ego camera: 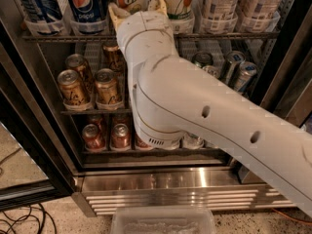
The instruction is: Pick 7up can from top shelf of fridge
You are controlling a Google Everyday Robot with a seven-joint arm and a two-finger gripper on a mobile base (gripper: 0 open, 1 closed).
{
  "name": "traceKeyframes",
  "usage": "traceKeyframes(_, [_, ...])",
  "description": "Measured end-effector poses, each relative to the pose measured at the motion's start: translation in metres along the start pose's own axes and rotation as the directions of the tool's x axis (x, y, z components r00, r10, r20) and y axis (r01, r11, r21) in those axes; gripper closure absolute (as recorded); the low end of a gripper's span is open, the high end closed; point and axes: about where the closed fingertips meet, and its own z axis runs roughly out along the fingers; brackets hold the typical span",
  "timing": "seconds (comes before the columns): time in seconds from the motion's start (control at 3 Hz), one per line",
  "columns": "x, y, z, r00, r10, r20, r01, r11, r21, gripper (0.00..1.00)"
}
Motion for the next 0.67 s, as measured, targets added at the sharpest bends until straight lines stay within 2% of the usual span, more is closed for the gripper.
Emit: traceKeyframes(0.67, [-0.006, 0.002, 0.018, 1.000, 0.000, 0.022, 0.001, 0.9999, -0.015, 0.35])
